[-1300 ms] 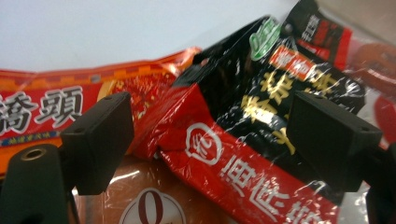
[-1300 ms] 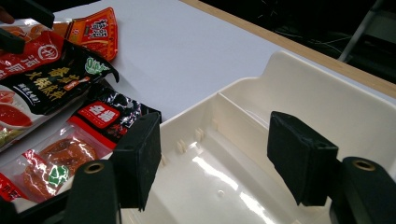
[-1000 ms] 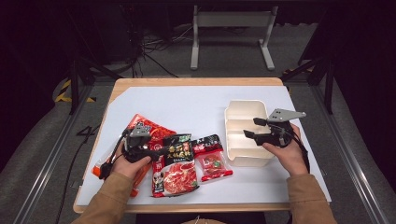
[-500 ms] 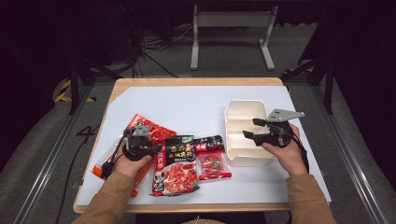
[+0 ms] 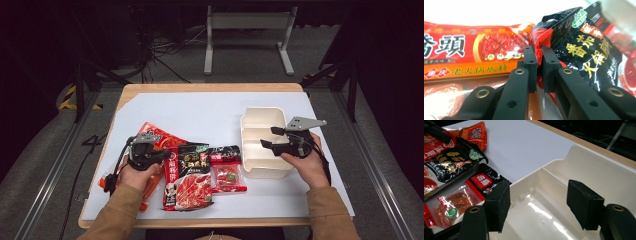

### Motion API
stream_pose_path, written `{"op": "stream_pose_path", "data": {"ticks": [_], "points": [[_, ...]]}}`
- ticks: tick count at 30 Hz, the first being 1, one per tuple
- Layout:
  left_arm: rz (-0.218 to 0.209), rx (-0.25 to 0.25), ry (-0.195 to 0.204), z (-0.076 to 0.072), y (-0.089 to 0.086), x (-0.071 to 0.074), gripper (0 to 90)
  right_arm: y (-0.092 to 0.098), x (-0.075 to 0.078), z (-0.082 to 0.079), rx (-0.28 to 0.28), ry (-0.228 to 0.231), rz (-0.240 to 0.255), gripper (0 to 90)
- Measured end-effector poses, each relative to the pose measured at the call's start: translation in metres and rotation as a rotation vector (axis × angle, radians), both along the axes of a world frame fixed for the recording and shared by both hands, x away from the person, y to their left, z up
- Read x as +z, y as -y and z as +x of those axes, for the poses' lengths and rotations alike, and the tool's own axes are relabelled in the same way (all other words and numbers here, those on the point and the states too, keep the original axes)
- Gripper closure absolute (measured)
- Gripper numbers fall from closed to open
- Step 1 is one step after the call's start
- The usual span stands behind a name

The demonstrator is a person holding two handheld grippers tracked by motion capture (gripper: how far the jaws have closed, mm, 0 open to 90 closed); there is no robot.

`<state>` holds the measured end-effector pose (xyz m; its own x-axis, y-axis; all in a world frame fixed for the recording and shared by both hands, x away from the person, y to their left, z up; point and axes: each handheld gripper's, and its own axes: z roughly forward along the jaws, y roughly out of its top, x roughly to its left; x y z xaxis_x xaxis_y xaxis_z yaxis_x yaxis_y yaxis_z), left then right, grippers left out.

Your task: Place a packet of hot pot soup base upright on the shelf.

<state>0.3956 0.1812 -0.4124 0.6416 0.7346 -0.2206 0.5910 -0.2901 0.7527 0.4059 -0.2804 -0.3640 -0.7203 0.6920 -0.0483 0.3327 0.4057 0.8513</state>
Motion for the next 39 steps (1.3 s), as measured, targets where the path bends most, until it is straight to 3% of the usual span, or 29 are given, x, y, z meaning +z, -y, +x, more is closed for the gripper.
{"op": "stream_pose_path", "data": {"ticks": [6, 13, 18, 28, 31, 39], "points": [[-0.026, -0.019, 0.091, -0.014, 0.004, 0.018, 85.2, 0.000, 0.002, -0.001, 0.006, 0.004, 0.011, 36.6], [-0.082, -0.069, 0.162, -0.030, 0.009, 0.037, 85.8, 0.000, 0.005, -0.003, 0.010, 0.013, 0.019, 36.6], [-0.117, -0.108, 0.187, -0.039, 0.012, 0.047, 86.2, 0.000, 0.008, -0.004, 0.016, 0.020, 0.027, 36.9], [-0.139, -0.166, 0.242, -0.054, 0.017, 0.063, 86.5, -0.002, 0.012, -0.007, 0.029, 0.029, 0.031, 37.2], [-0.152, -0.201, 0.266, -0.059, 0.020, 0.068, 86.6, -0.004, 0.015, -0.007, 0.042, 0.010, 0.050, 37.3], [-0.170, -0.255, 0.303, -0.074, 0.027, 0.080, 86.7, -0.008, 0.023, -0.012, 0.074, 0.019, 0.075, 37.3]]}}
